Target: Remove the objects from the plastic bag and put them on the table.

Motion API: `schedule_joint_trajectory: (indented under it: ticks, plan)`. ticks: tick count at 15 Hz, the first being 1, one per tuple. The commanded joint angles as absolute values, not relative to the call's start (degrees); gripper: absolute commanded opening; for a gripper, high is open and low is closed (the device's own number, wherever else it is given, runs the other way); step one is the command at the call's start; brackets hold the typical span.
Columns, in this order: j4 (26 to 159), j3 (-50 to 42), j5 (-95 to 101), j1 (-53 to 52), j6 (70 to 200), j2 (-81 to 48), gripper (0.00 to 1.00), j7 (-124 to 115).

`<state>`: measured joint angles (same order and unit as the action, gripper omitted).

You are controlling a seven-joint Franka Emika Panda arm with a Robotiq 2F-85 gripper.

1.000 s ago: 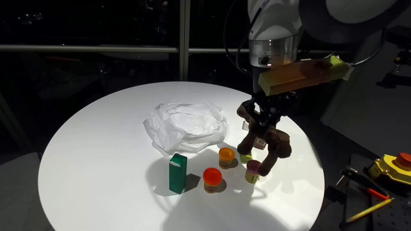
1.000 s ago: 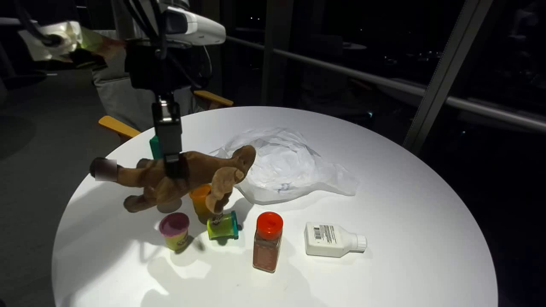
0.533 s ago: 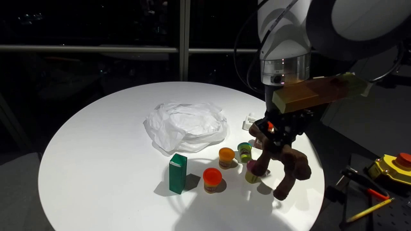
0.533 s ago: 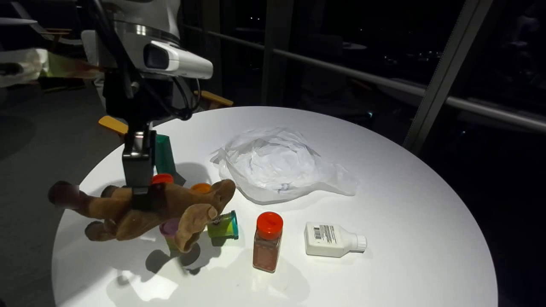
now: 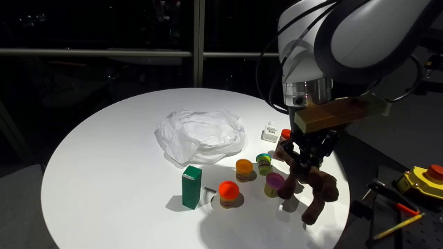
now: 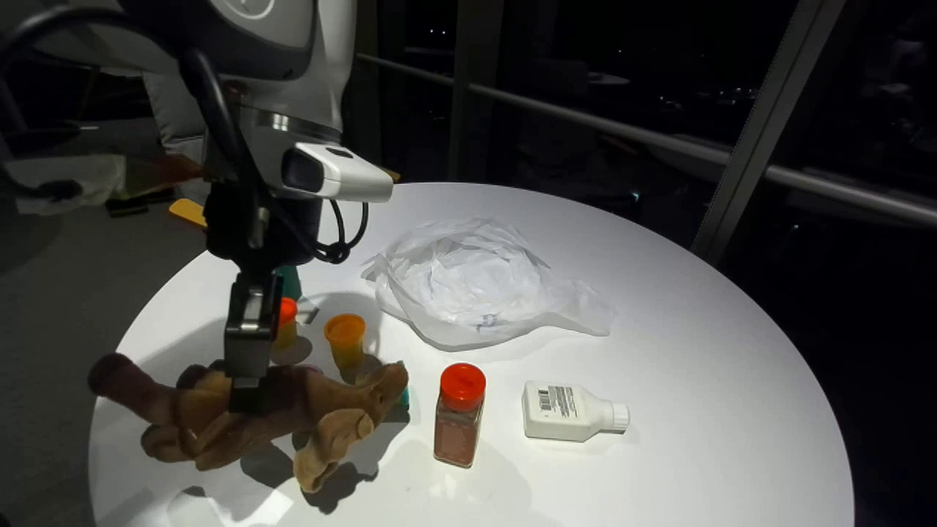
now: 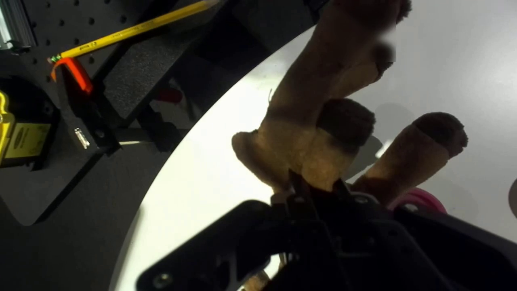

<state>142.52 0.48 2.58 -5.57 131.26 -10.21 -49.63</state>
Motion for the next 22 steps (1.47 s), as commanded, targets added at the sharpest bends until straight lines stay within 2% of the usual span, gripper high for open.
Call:
schedule_joint_trajectory:
  ticks: [1,14,15,22]
  plan:
    - [138.1,-0.3,3.9,-5.6,132.7,-15.6,0.09,-49.0]
    - [123.8,-3.6,6.5,-8.3,130.8,-28.4,0.1,-49.7]
    - [123.4,-3.5,6.4,-8.3,130.0,-28.3,0.35,-49.1]
    - [125.2,-3.1,5.2,-8.5,130.0,-22.4,0.86,-48.1]
